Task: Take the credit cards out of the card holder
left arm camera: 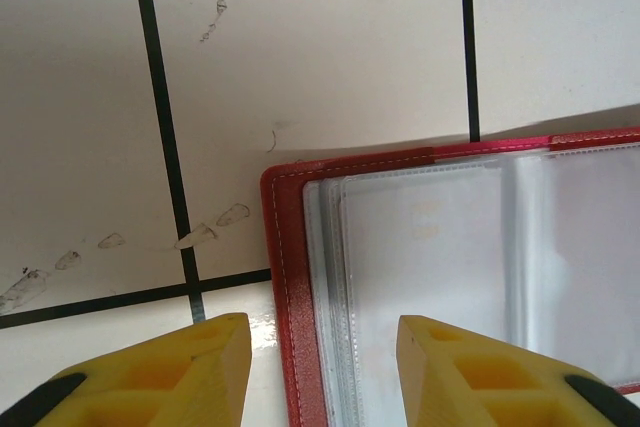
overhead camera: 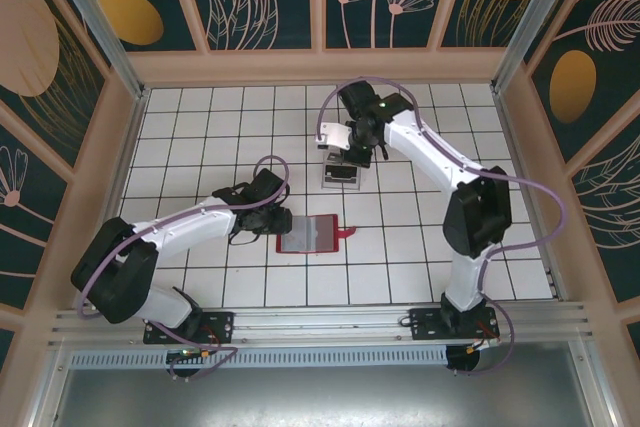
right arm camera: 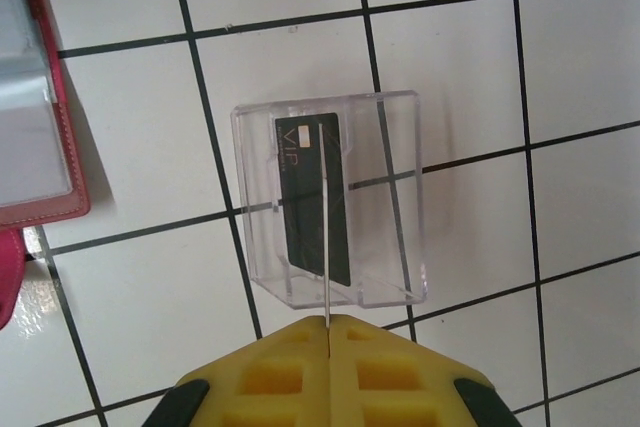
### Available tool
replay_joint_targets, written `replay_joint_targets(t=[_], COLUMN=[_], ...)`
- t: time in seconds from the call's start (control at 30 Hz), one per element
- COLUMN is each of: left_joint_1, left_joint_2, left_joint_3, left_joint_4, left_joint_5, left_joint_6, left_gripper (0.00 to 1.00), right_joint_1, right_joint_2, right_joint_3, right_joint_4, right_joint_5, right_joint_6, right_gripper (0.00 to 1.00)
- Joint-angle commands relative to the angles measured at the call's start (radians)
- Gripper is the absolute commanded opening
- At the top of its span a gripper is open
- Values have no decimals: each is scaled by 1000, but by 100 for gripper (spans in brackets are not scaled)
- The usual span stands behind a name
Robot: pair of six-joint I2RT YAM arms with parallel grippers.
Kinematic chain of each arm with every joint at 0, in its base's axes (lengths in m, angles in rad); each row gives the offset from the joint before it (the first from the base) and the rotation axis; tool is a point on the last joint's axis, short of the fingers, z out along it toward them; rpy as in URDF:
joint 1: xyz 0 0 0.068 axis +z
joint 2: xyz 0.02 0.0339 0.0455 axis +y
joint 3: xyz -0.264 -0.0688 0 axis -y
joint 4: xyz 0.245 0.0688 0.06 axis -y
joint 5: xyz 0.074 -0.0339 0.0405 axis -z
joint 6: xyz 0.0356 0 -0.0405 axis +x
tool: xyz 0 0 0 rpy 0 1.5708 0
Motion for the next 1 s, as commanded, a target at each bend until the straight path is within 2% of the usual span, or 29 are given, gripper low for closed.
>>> replay_joint_targets(t=[0.0,0.27,0.97], left_joint_1=[2,1,1], left_joint_2=[-26,-24,18], left_joint_3=[-10,-14,14], left_joint_4=[-18,-27,-38], left_joint_5=[-21,-22,-24], left_joint_6=[-21,-19,-9], left_gripper=[43,44,44], right_joint_1=[-13,-21,-22], right_joint_2=[80,224,332], right_joint_3=[106,247,222], right_joint_4=[-141,-207,-206], right_joint_5=[-65,-80,-92], right_joint_6=[-56,-56,-44], right_gripper=[0,0,0])
